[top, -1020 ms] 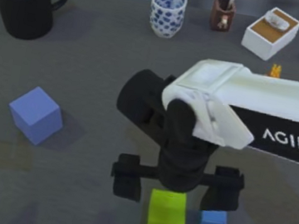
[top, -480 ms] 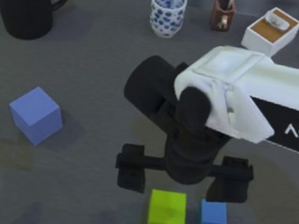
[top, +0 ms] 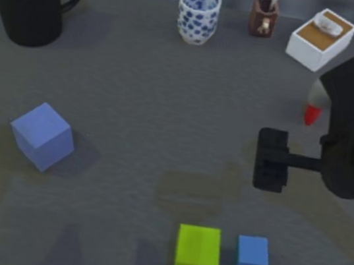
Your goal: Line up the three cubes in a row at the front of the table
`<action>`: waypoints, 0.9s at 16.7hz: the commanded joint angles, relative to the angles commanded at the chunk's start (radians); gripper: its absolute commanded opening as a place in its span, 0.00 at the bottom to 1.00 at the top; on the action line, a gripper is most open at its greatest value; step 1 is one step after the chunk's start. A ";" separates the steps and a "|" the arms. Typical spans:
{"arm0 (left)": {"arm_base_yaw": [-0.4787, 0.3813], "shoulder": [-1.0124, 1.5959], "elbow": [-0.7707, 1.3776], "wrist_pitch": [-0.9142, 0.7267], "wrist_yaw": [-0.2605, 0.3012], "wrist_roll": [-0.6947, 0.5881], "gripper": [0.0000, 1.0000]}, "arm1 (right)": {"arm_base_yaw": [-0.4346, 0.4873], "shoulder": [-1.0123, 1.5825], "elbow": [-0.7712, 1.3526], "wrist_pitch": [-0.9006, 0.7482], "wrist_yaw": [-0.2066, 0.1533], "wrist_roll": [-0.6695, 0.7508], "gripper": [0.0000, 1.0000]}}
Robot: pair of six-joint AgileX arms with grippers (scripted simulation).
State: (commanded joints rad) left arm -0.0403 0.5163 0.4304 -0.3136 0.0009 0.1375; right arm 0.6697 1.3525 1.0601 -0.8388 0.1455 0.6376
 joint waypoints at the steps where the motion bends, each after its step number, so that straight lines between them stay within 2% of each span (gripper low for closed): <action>1: -0.010 0.103 0.073 -0.055 -0.001 0.024 1.00 | -0.044 -0.103 -0.073 0.046 0.012 -0.046 1.00; 4: -0.040 0.416 0.286 -0.219 -0.002 0.095 1.00 | -0.187 -0.427 -0.315 0.196 0.032 -0.193 1.00; 7: -0.071 0.716 0.494 -0.382 -0.003 0.166 1.00 | -0.326 -0.732 -0.552 0.352 0.027 -0.335 1.00; 10: -0.100 0.970 0.686 -0.531 -0.003 0.230 1.00 | -0.447 -0.970 -0.751 0.502 -0.002 -0.454 1.00; 15: -0.138 1.295 0.941 -0.716 -0.002 0.310 1.00 | -0.596 -1.234 -0.975 0.727 -0.087 -0.590 1.00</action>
State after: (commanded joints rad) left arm -0.1783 1.8117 1.3719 -1.0295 -0.0010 0.4479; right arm 0.0736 0.1186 0.0849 -0.1118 0.0588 0.0475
